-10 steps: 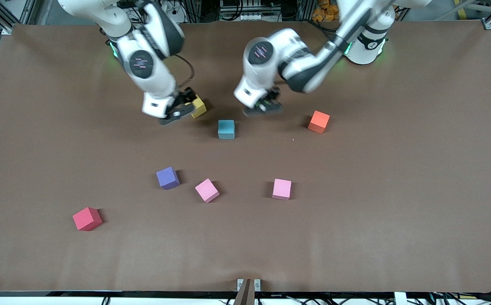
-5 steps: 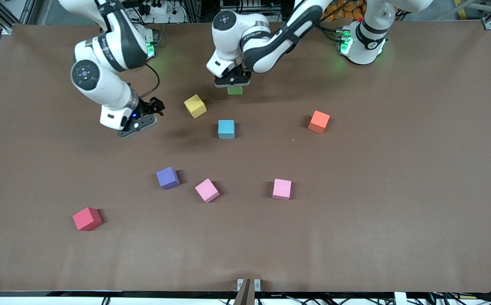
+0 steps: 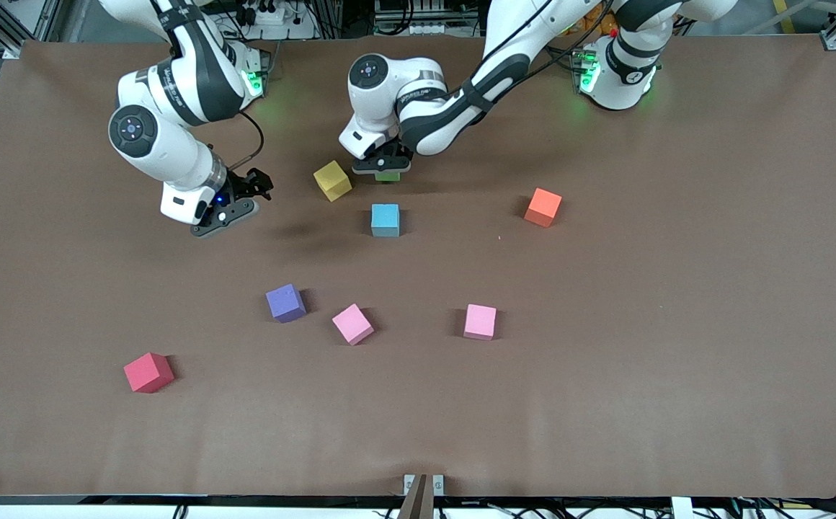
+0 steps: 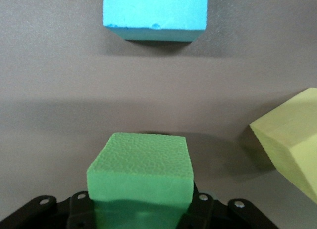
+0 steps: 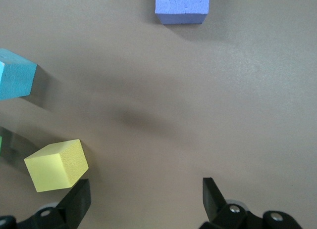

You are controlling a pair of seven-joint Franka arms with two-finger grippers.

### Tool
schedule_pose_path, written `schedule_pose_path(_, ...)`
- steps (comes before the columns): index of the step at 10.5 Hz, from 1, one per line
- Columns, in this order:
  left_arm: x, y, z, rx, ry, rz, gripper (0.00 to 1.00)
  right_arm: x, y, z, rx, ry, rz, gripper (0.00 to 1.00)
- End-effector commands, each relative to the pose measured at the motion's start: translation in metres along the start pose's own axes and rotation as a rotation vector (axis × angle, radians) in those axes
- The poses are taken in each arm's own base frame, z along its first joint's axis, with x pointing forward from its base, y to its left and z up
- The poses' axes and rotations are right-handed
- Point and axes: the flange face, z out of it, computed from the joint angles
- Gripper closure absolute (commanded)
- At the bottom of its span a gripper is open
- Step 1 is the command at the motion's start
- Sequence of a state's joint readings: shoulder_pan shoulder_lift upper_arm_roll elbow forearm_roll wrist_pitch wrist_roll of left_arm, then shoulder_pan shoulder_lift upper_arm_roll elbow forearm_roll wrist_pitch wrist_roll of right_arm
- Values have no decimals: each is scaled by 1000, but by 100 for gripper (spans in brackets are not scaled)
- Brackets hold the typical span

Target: Arrange blocks into number 1

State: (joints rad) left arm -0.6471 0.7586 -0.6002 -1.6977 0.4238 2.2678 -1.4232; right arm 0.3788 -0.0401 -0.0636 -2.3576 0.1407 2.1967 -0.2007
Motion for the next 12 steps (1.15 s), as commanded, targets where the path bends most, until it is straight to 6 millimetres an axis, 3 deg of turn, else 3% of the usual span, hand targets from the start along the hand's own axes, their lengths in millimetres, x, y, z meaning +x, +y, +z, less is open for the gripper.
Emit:
schedule_pose_path(1, 18, 3, 2, 44, 7, 39, 100, 2, 0, 1, -8, 7, -13, 0)
schedule_pose_path(4, 35, 0, -1, 51, -16, 86, 100, 13, 0, -2, -8, 23, -7, 0)
schedule_pose_path(6, 44, 2, 7, 49, -27, 69, 100, 32, 7, 0, -8, 32, 10, 0)
schedule_pose_path(9, 51, 6, 15, 39, -41, 53, 100, 100, 29, 7, -30, 56, 76, 0)
schedule_pose_path(12, 56, 10, 12, 23, -46, 37, 100, 136, 60, 48, -67, 117, 101, 0)
